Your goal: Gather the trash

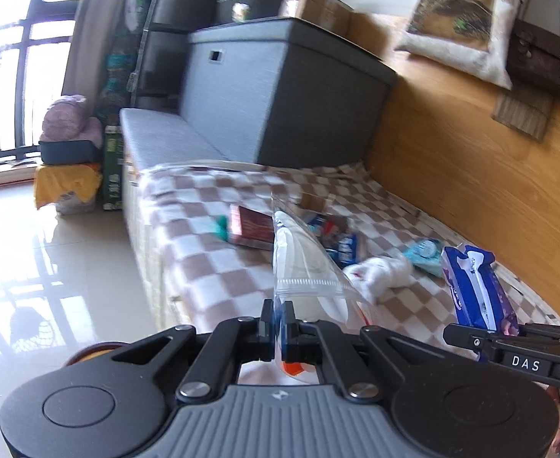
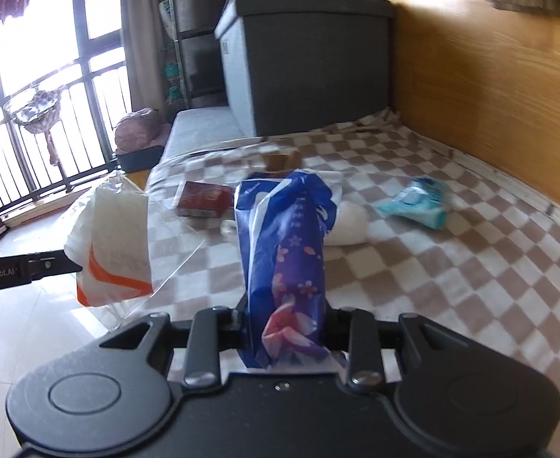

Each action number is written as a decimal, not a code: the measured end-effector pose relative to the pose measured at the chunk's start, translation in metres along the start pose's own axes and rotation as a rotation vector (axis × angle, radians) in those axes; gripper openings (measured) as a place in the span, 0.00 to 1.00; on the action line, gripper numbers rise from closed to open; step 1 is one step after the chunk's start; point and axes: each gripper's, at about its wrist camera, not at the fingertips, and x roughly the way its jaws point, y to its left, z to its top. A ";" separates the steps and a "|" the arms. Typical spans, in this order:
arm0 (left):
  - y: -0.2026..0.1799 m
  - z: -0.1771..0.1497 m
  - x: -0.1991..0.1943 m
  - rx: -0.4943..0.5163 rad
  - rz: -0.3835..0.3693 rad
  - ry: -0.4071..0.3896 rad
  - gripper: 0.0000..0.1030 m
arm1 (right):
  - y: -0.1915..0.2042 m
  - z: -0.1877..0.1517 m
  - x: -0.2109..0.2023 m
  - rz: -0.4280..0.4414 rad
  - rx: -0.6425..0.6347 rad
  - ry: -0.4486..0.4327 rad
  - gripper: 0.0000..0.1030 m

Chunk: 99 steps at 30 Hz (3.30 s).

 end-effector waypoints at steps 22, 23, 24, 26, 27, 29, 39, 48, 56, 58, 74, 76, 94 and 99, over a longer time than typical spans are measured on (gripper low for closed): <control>0.164 -0.021 -0.057 -0.146 0.196 -0.003 0.01 | 0.176 -0.001 0.059 0.151 -0.083 0.078 0.31; 0.169 -0.025 -0.057 -0.147 0.202 -0.001 0.01 | 0.183 -0.004 0.062 0.156 -0.086 0.090 0.31; 0.174 -0.028 -0.057 -0.150 0.209 0.000 0.01 | 0.190 -0.007 0.064 0.160 -0.092 0.101 0.31; 0.186 -0.036 -0.055 -0.168 0.225 0.006 0.01 | 0.206 -0.013 0.071 0.158 -0.111 0.116 0.31; 0.191 -0.040 -0.054 -0.175 0.237 0.010 0.01 | 0.212 -0.017 0.074 0.157 -0.119 0.123 0.31; 0.201 -0.049 -0.052 -0.181 0.262 0.020 0.01 | 0.223 -0.022 0.081 0.160 -0.126 0.138 0.31; 0.244 -0.086 -0.006 -0.266 0.348 0.105 0.01 | 0.261 -0.055 0.138 0.198 -0.114 0.215 0.31; 0.261 -0.109 0.076 -0.202 0.371 0.229 0.01 | 0.260 -0.104 0.214 0.205 -0.046 0.333 0.31; 0.277 -0.124 0.141 -0.104 0.361 0.302 0.01 | 0.248 -0.122 0.285 0.180 0.005 0.451 0.31; 0.281 -0.129 0.155 -0.077 0.360 0.324 0.02 | 0.247 -0.123 0.302 0.178 0.018 0.480 0.31; 0.293 -0.163 0.220 -0.001 0.336 0.479 0.02 | 0.244 -0.133 0.352 0.148 0.025 0.579 0.32; 0.292 -0.164 0.220 -0.004 0.334 0.482 0.10 | 0.244 -0.132 0.352 0.152 0.030 0.570 0.33; 0.295 -0.162 0.216 -0.002 0.342 0.542 0.33 | 0.247 -0.139 0.358 0.162 -0.029 0.561 0.79; 0.296 -0.161 0.213 -0.007 0.348 0.540 0.35 | 0.244 -0.138 0.357 0.147 -0.047 0.558 0.82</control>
